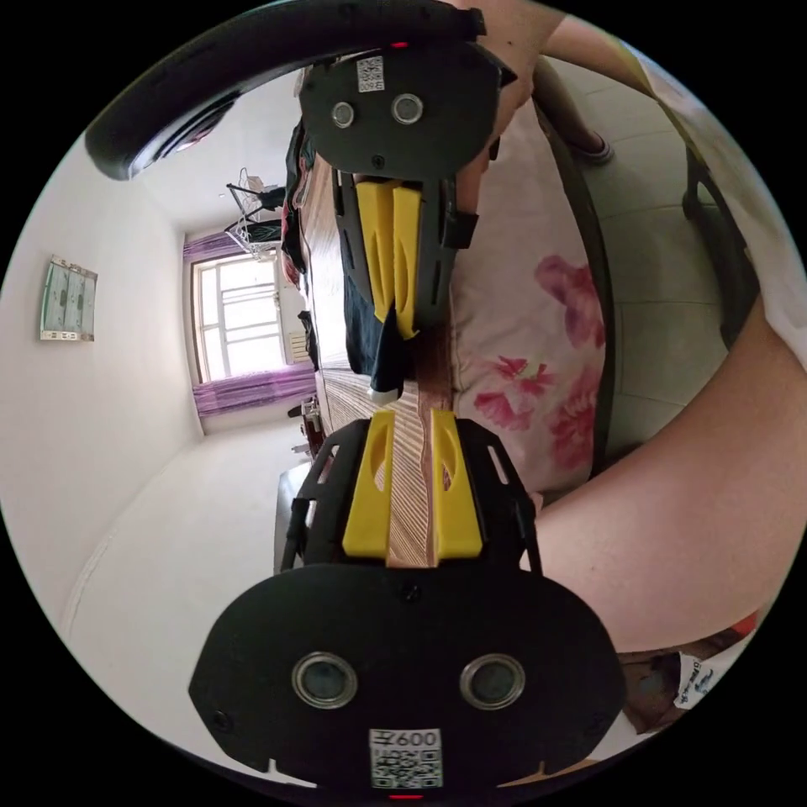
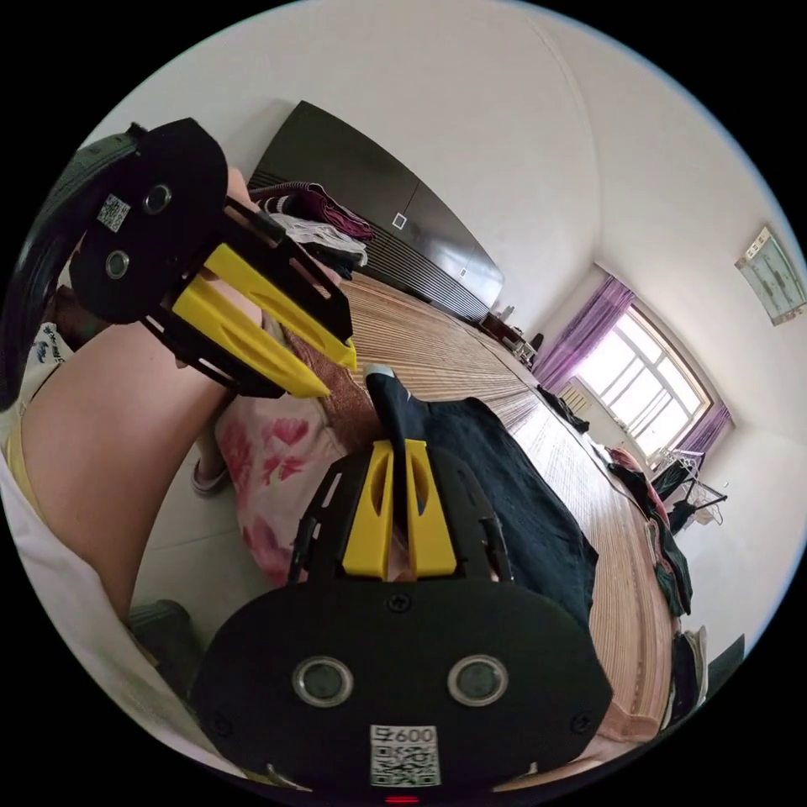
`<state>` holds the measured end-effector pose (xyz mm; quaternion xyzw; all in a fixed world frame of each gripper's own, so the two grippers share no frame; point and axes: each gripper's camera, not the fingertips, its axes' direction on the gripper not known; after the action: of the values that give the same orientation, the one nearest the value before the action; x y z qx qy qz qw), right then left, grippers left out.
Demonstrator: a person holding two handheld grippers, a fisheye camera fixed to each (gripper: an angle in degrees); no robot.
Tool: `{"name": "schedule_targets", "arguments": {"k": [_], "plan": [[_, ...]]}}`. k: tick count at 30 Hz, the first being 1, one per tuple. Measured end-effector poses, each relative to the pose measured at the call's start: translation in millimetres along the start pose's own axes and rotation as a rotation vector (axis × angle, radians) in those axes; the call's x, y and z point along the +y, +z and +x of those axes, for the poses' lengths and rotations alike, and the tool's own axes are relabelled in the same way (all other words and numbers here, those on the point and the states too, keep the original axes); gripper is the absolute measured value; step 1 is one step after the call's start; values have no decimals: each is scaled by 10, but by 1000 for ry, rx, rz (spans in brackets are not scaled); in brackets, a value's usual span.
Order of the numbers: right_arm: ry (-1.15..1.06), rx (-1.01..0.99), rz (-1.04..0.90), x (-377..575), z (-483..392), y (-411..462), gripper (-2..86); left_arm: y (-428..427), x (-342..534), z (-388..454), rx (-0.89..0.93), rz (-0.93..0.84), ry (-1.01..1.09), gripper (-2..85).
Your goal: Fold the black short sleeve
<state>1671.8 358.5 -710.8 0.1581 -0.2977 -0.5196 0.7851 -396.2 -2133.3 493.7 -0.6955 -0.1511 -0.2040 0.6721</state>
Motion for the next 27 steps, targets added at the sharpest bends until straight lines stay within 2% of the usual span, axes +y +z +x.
{"name": "schedule_targets", "arguments": {"k": [7,12,14,20,27], "plan": [[-127,43,-22,104,-249,212,-8,58,113,-49,-118,117,37,110],[-98,50,-20,146,-315,306,-8,436,84,-39,-109,69,203,52],[-107,135,-57,172,-407,408,-8,439,186,-140,-154,96,139,40],[-92,318,-253,432,-356,660,-8,484,441,-153,-119,82,50,32],[-161,394,-322,895,-304,430,-7,573,595,57,-82,89,23,29]]}}
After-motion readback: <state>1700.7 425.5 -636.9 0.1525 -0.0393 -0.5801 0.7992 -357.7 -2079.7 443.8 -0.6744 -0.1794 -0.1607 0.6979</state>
